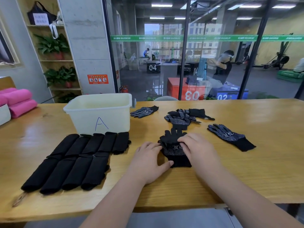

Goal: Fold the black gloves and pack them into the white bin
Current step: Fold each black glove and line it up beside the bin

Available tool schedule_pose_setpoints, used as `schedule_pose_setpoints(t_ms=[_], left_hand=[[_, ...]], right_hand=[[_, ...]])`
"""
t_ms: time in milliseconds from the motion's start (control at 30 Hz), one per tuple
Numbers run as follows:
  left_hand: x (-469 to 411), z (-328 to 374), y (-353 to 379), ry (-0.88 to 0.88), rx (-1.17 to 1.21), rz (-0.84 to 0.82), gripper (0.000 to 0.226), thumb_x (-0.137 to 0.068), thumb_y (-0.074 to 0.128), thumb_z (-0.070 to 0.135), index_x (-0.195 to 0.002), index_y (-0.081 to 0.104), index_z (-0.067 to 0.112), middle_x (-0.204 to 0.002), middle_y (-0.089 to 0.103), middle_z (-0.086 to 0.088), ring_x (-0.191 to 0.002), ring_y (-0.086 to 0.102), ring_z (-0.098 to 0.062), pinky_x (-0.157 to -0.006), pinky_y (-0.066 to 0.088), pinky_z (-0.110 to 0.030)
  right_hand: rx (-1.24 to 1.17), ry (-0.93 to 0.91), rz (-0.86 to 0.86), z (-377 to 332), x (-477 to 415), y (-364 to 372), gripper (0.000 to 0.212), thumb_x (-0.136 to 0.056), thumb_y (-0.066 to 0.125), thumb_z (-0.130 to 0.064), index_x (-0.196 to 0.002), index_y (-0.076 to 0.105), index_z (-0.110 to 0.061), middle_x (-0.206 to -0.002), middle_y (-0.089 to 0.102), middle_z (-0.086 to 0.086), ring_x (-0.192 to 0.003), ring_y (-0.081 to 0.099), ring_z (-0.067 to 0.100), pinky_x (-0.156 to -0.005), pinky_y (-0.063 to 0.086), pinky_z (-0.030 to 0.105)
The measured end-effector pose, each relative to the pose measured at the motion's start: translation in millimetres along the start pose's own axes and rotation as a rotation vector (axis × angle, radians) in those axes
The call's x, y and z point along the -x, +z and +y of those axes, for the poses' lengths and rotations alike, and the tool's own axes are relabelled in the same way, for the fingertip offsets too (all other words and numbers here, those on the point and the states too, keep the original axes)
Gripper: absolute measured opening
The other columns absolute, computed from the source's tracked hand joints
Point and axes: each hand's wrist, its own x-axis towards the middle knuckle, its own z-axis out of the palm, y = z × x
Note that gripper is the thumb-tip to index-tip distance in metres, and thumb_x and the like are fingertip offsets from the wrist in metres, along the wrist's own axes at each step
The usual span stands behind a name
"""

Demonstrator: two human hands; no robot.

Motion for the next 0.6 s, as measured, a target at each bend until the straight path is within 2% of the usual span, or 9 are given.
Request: schedule_pose_setpoints(t_ms=[167,267,400,600], left_hand=[[1.5,3.3,-3.5,-0.037,0.062,0.004,0.091,-0.090,0.055,0.077,-0.163,0.035,0.026,-0.159,0.048,0.011,-0.151,0.030,-0.012,-0.124,0.028,-0.039],[2.4,6.2,-6.1,-0.033,0.091,0.015,0.086,-0.090,0.059,0.073,-0.160,0.032,0.031,-0.152,0.053,0.014,-0.147,0.033,-0.012,-0.121,0.030,-0.037],[2.1,5.7,-5.7,-0.047,0.089,0.007,0.094,-0.089,0.058,0.075,-0.165,0.026,0.030,-0.155,0.052,0.013,-0.149,0.030,-0.012,-0.124,0.029,-0.038],[3.8,6.8,-6.6,-0.048,0.075,0.001,0.091,-0.092,0.057,0.074,-0.166,0.028,0.030,-0.159,0.047,0.010,-0.151,0.030,-0.013,-0.125,0.027,-0.037]], right_hand=[[0.058,-0.053,-0.101,-8.4,31.5,7.8,0.017,-0.087,0.081,-0.015,-0.100,0.077,-0.024,-0.094,0.065,-0.010,-0.087,0.062,0.017,-0.067,0.057,0.032],[0.067,-0.055,-0.077,-8.2,36.5,7.5,0.014,-0.088,0.079,-0.016,-0.100,0.077,-0.024,-0.093,0.064,-0.009,-0.086,0.061,0.018,-0.066,0.056,0.035],[0.087,-0.076,-0.076,-10.6,39.1,5.6,0.015,-0.087,0.079,-0.014,-0.099,0.076,-0.024,-0.091,0.063,-0.008,-0.083,0.060,0.020,-0.064,0.055,0.038],[0.063,-0.062,-0.065,-13.8,40.2,0.1,0.012,-0.087,0.077,-0.016,-0.096,0.076,-0.025,-0.089,0.062,-0.010,-0.082,0.058,0.017,-0.065,0.052,0.033]])
